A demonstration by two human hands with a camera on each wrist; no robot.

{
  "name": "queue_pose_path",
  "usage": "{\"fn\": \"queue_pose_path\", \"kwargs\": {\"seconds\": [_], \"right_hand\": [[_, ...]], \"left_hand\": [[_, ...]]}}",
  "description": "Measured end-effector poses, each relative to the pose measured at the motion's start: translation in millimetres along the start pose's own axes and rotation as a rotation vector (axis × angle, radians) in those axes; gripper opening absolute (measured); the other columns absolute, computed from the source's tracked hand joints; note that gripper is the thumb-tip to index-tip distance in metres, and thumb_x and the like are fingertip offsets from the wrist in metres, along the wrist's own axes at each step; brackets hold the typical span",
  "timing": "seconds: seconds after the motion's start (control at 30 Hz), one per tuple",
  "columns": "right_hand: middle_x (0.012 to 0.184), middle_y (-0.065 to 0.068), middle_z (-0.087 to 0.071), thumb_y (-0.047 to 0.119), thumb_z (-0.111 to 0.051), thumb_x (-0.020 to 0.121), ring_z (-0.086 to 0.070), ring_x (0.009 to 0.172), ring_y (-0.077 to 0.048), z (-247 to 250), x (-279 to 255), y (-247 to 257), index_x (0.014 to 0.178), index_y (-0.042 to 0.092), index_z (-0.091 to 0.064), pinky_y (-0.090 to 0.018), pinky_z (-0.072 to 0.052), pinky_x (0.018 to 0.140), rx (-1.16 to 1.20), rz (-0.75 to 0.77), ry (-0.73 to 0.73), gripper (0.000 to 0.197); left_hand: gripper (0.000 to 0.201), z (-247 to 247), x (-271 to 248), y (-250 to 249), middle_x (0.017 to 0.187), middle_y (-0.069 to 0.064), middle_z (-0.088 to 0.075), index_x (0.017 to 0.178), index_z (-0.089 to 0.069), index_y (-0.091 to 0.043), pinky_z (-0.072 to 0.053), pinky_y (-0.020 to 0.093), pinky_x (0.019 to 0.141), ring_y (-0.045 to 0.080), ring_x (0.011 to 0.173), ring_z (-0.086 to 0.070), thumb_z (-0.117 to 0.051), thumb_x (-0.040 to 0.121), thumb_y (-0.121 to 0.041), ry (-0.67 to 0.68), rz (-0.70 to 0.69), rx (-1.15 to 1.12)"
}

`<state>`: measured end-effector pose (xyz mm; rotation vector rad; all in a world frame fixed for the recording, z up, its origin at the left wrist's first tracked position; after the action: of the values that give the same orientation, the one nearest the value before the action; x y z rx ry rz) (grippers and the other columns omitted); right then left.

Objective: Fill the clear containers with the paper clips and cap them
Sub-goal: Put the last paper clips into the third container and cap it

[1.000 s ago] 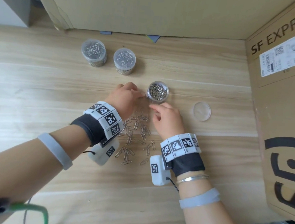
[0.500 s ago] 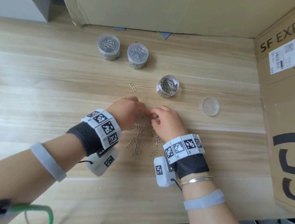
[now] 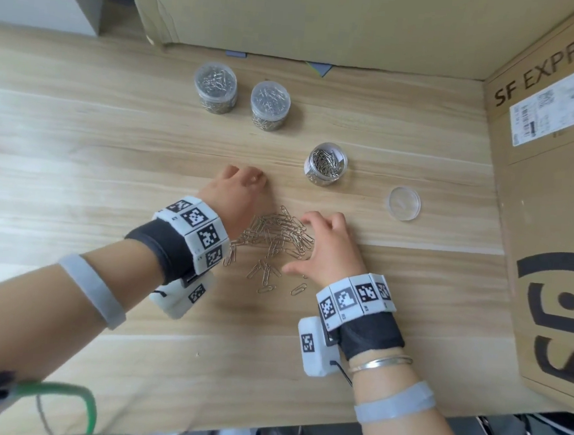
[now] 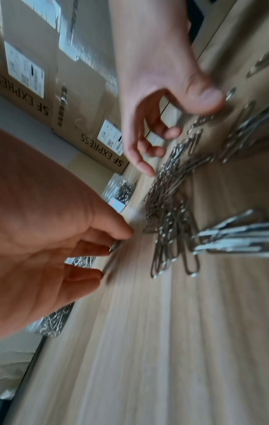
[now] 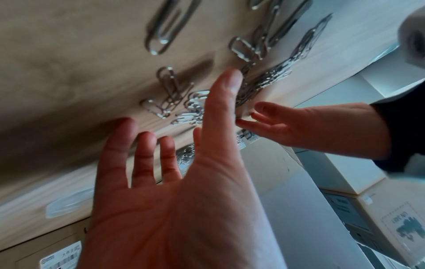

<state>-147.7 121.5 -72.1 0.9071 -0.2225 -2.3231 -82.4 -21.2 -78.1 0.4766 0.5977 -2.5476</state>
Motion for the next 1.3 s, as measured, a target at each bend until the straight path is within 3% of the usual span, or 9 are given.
{"fn": "queue_pose_path", "kwargs": {"seconds": [0.13,0.3,0.5,0.63,0.73,0.87,0.97,1.1,1.3], "right_hand": [[0.122,-0.002,-0.038,0.027,-0.083,0.062,-0.054,0.102,-0.020,-5.7,5.1,19.2,0.125,0.029,-0.042,-0.034,-0.047,0.088,0.000,0.024,0.024,0.076],[0.121,0.000,-0.040,0.025,-0.082,0.064,-0.053,0.101,-0.019,-3.5,6.9,24.8,0.123,0.035,-0.039,-0.036,-0.048,0.087,0.002,0.070,0.047,0.073],[0.124,0.000,-0.030,0.036,-0.088,0.047,-0.035,0.113,-0.022,-8.0,-2.1,2.5,0.135,0.055,-0.003,-0.039,-0.044,0.091,-0.290,0.070,0.163,0.124],[0.124,-0.001,-0.029,0.040,-0.088,0.048,-0.035,0.111,-0.021,-8.6,3.0,1.8,0.133,0.058,0.014,-0.040,-0.043,0.092,-0.350,0.084,0.155,0.134],[0.121,0.000,-0.032,0.043,-0.084,0.055,-0.041,0.110,-0.021,-2.7,10.1,5.9,0.136,0.055,0.008,-0.040,-0.046,0.088,-0.253,0.076,0.074,0.123],[0.126,0.001,-0.037,0.047,-0.079,0.062,-0.051,0.108,-0.021,8.3,16.8,8.6,0.140,0.044,-0.018,-0.040,-0.049,0.088,-0.098,0.059,-0.028,0.099],[0.132,0.002,-0.032,0.053,-0.082,0.050,-0.038,0.118,-0.022,2.3,12.8,13.5,0.139,0.046,-0.014,-0.039,-0.044,0.094,-0.165,0.092,0.046,0.113],[0.138,0.004,-0.025,0.056,-0.082,0.046,-0.028,0.121,-0.023,-9.1,5.5,23.2,0.142,0.043,-0.005,-0.038,-0.042,0.088,-0.252,0.126,0.042,0.124],[0.134,0.004,-0.030,0.049,-0.082,0.052,-0.031,0.119,-0.023,-8.7,11.1,22.7,0.142,0.035,-0.018,-0.036,-0.040,0.094,-0.259,0.122,-0.013,0.111]], "left_hand": [[0.053,-5.7,-15.7,-11.0,0.137,0.003,-0.033,0.137,-0.032,-0.020,-0.040,0.036,0.101,0.027,0.120,-0.036,-0.049,0.088,-0.013,0.091,-0.041,-0.029],[0.074,-11.4,-24.3,-16.7,0.130,0.003,-0.039,0.138,-0.029,-0.030,-0.039,0.033,0.094,0.023,0.115,-0.042,-0.068,0.076,-0.018,0.213,-0.091,-0.040],[0.101,-10.8,-34.5,-3.9,0.129,0.004,-0.026,0.134,-0.020,-0.039,-0.049,0.037,0.087,0.025,0.116,-0.035,-0.082,0.056,-0.027,0.232,-0.053,0.115],[0.099,-11.9,-31.9,-4.9,0.128,0.004,-0.026,0.131,-0.020,-0.039,-0.050,0.036,0.084,0.024,0.113,-0.038,-0.083,0.055,-0.028,0.242,-0.037,0.105],[0.092,-12.4,-27.9,-7.4,0.127,0.004,-0.028,0.130,-0.023,-0.036,-0.048,0.037,0.084,0.024,0.111,-0.040,-0.080,0.058,-0.032,0.203,-0.015,0.062],[0.083,-12.3,-25.1,-9.4,0.124,0.002,-0.032,0.124,-0.028,-0.030,-0.047,0.038,0.085,0.023,0.110,-0.043,-0.076,0.058,-0.049,0.162,0.011,-0.053],[0.099,-16.5,-27.7,-9.3,0.127,0.002,-0.029,0.127,-0.023,-0.027,-0.047,0.038,0.086,0.024,0.113,-0.038,-0.075,0.050,-0.059,0.177,0.027,-0.019],[0.107,-25.2,-32.2,-16.6,0.130,0.001,-0.024,0.131,-0.018,-0.027,-0.047,0.036,0.082,0.023,0.116,-0.032,-0.075,0.048,-0.061,0.157,0.043,0.093],[0.106,-27.4,-30.1,-17.4,0.130,0.003,-0.024,0.132,-0.017,-0.025,-0.045,0.034,0.087,0.022,0.117,-0.033,-0.078,0.050,-0.055,0.121,0.069,0.108]]}}
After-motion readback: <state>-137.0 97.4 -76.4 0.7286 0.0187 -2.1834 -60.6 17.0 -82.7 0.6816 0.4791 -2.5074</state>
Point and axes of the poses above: each hand's wrist, its own x-axis towards the middle knuckle, its own z-axis out of the back of the hand, y = z × x, the point moved 8 cm from there along x, towards the middle knuckle
